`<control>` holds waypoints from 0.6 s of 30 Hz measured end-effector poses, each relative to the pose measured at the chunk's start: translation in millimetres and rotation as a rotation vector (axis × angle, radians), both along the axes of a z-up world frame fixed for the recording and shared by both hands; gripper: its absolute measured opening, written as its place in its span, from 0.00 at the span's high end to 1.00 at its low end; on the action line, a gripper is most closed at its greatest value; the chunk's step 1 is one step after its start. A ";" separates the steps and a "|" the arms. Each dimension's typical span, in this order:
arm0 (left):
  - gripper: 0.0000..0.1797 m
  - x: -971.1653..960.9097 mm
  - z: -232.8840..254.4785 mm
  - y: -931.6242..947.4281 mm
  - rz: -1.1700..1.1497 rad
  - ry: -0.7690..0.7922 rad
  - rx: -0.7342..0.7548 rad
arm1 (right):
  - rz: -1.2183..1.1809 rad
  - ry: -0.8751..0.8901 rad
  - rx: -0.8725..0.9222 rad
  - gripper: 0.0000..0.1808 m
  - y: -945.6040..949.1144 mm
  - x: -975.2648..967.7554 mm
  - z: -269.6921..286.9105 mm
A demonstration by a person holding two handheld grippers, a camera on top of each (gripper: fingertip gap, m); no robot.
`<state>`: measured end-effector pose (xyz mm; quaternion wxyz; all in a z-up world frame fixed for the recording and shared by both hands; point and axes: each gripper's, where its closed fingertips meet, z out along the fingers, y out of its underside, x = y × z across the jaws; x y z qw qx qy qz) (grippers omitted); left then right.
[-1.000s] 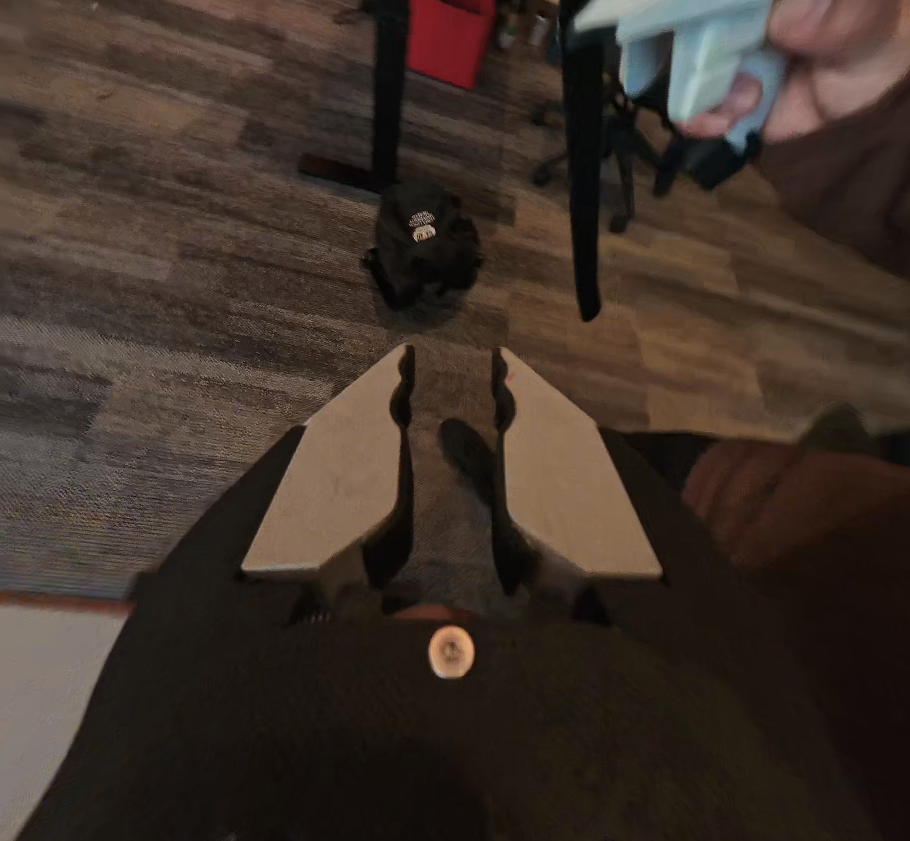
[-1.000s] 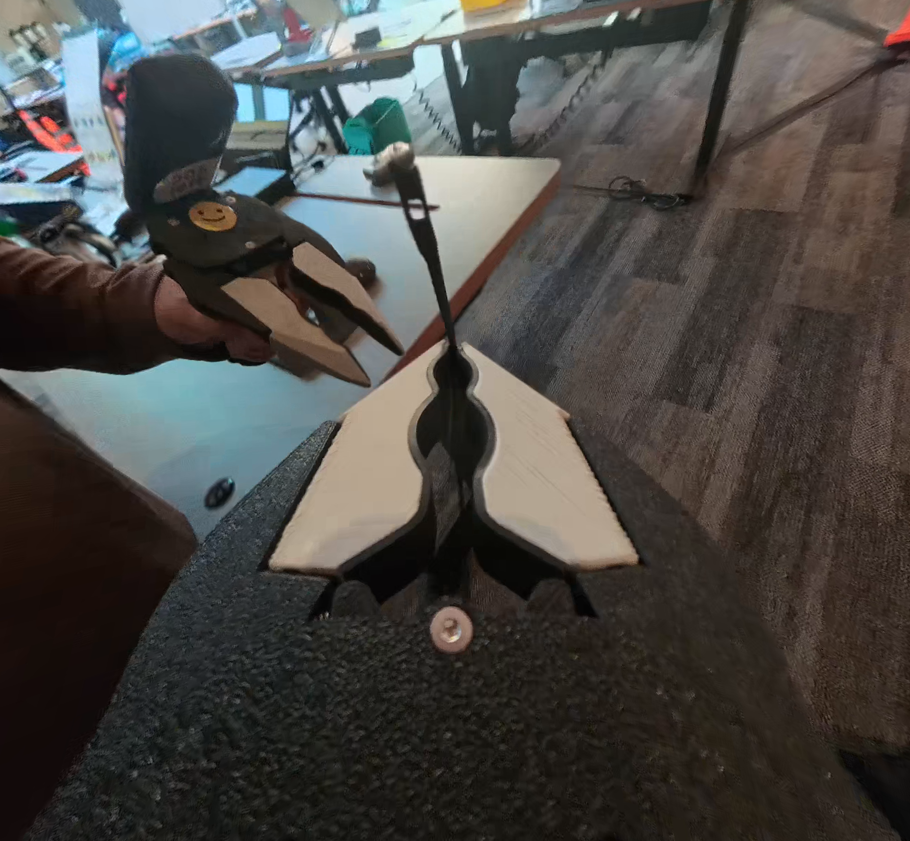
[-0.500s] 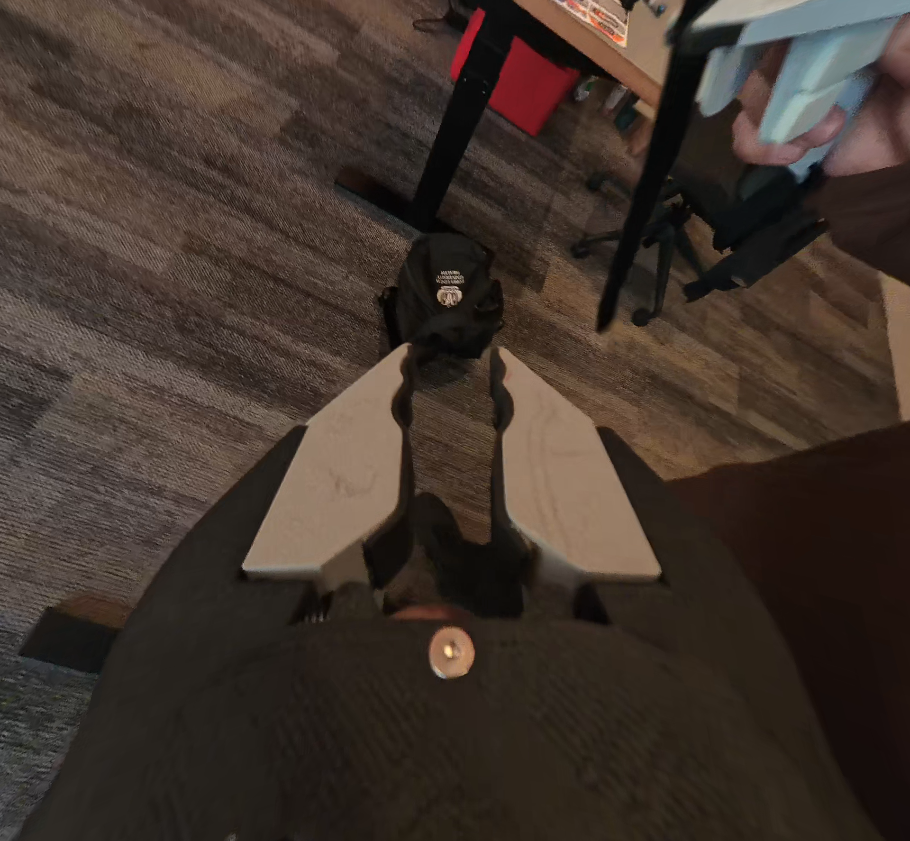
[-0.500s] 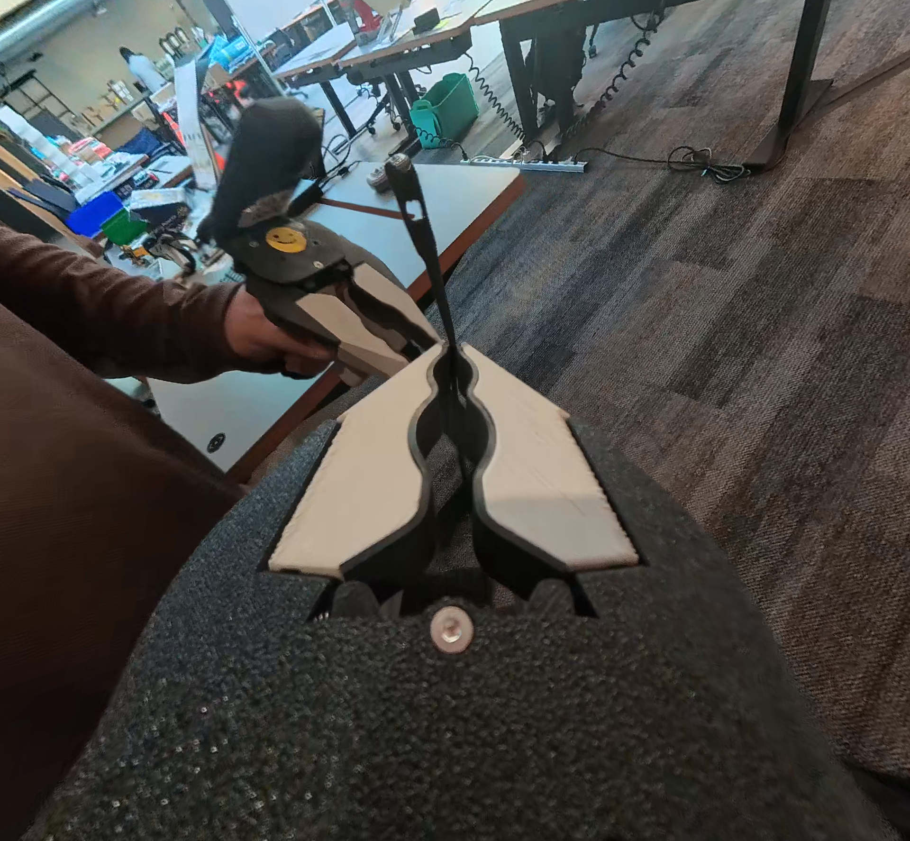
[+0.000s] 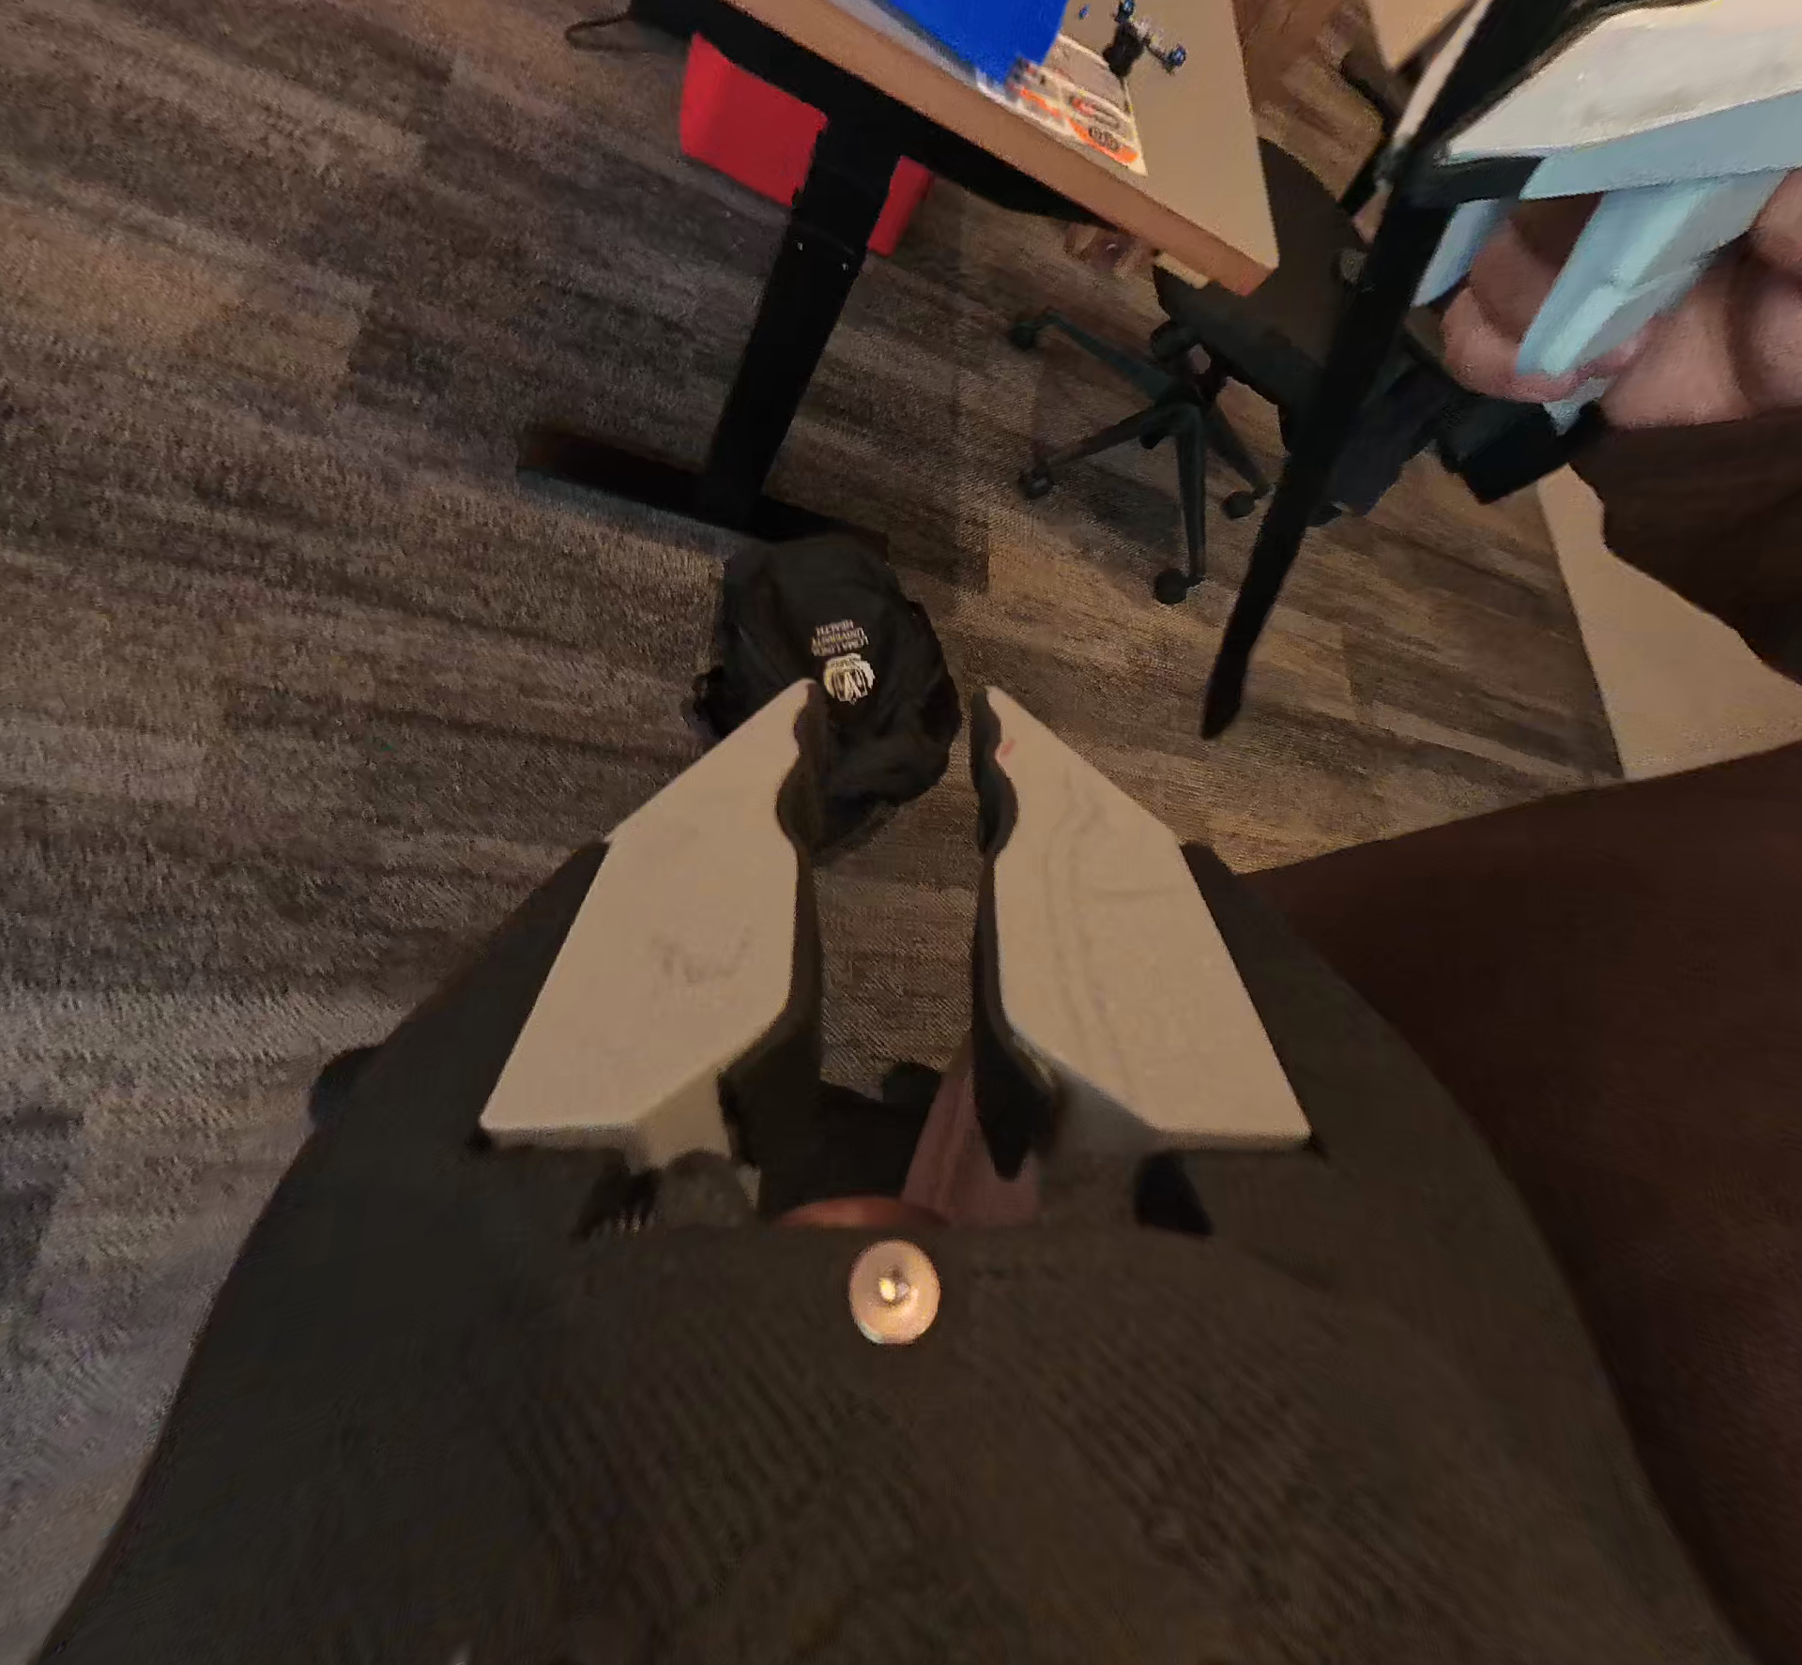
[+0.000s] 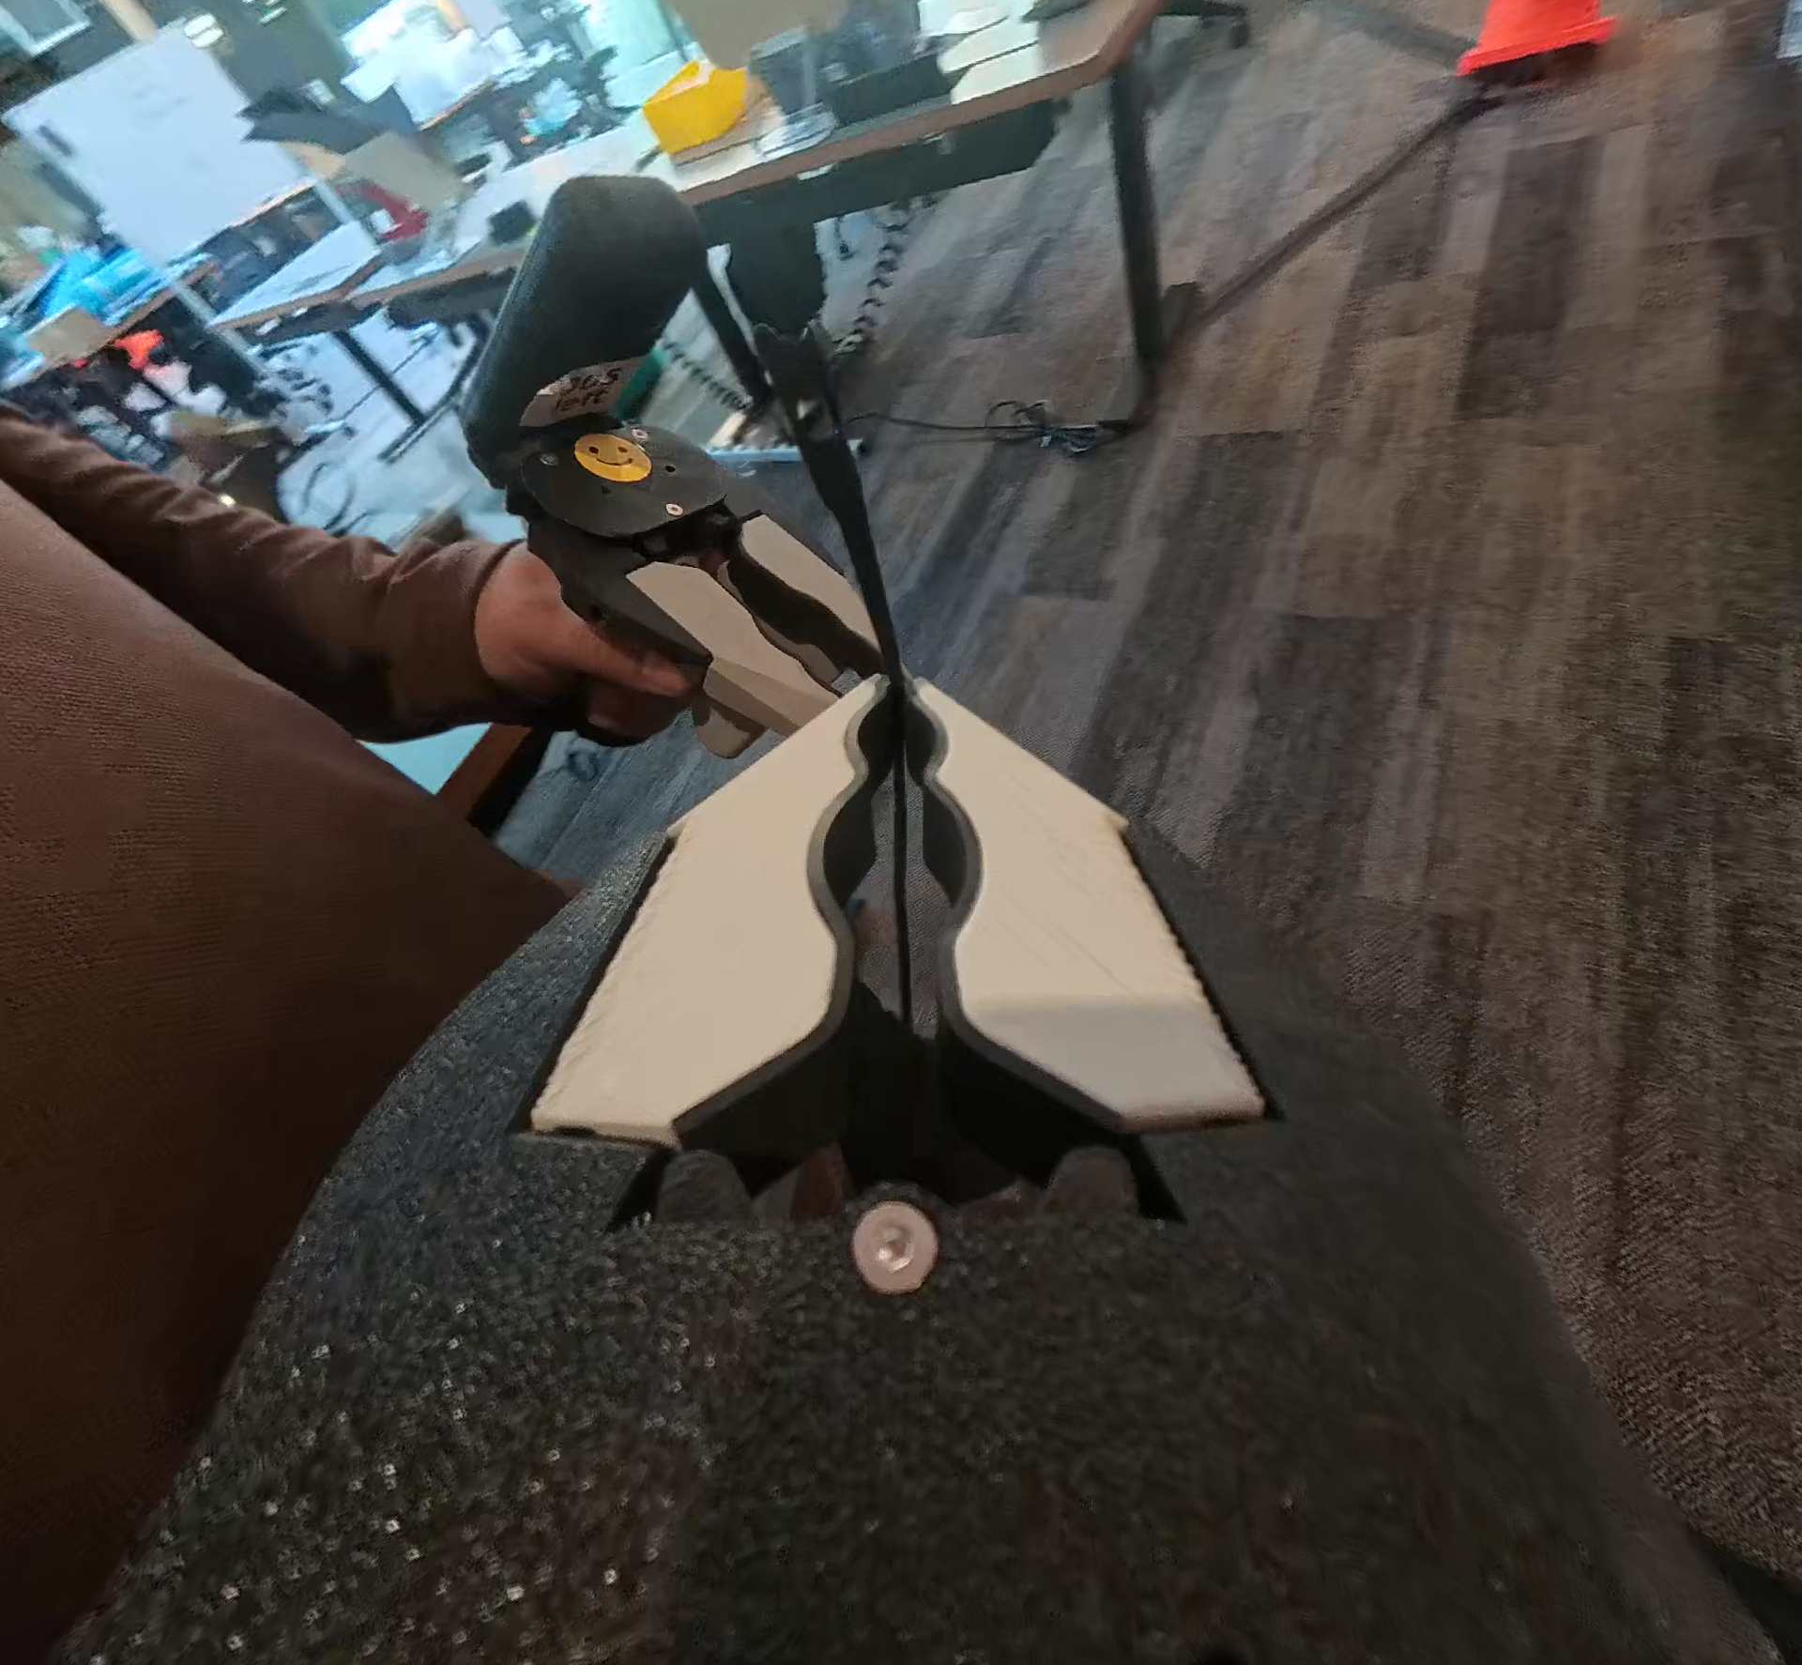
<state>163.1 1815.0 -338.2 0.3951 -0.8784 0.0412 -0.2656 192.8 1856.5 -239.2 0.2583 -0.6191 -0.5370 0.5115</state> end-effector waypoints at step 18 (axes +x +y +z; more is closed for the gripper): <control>0.84 -388.6 47.5 300.5 -0.089 0.024 0.148 | 0.060 0.044 -0.005 1.00 255.3 -417.3 12.3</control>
